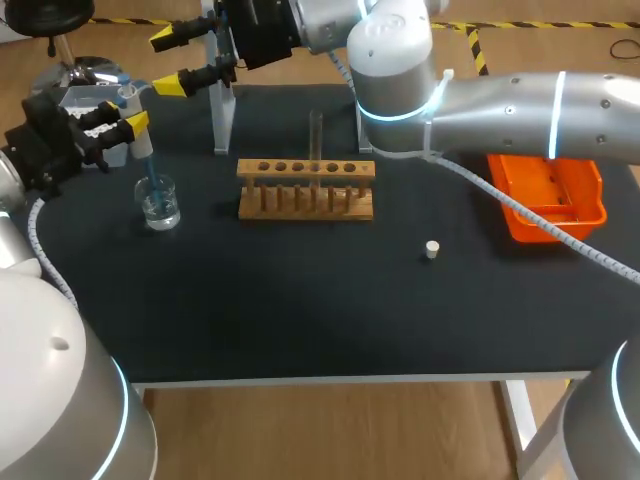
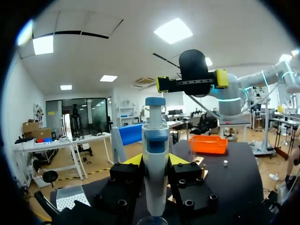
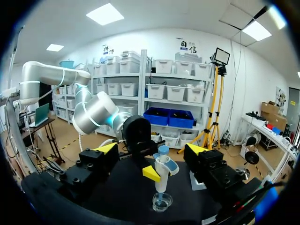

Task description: Invert the test tube, pick up the pipette, mount the tip to pipette, aspirate from beaker and dispense into the tube, eject the tip, return the pipette, and cap with the stopper.

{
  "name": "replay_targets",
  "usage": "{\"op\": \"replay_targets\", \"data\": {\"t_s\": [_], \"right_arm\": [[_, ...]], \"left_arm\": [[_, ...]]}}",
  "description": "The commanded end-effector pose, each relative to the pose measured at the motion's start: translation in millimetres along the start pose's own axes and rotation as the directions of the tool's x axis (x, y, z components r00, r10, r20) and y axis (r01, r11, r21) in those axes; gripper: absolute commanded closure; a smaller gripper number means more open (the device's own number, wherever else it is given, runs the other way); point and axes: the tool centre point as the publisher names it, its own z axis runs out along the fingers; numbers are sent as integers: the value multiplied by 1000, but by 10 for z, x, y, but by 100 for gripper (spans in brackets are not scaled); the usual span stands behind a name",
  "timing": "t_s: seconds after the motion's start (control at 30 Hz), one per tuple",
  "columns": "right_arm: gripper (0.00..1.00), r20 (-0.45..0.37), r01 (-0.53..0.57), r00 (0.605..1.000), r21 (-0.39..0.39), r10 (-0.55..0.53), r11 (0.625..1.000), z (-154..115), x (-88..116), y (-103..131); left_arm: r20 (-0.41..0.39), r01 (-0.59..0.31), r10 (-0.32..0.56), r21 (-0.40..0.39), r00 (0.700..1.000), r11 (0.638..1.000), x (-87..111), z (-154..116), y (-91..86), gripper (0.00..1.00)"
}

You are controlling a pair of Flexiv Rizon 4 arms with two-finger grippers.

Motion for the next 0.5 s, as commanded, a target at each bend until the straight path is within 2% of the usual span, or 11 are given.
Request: {"op": "replay_targets", "data": {"t_s": [0.03, 0.07, 0.27, 0.5], "right_arm": [[96, -20, 2, 1000, -4, -2, 1000, 88, -90, 19], [100, -21, 2, 1000, -5, -3, 1000, 106, -95, 25], [100, -34, 6, 999, -17, -6, 1000, 199, -132, 45], [100, -48, 24, 998, -74, -28, 997, 292, -203, 43]], "left_arm": [[4, 0, 0, -2, 1000, 1000, 3, 14, -5, 100], [4, 0, 0, -2, 1000, 1000, 3, 14, -5, 100], [4, 0, 0, -2, 1000, 1000, 3, 14, -5, 100], [4, 0, 0, -2, 1000, 1000, 3, 14, -5, 100]]}}
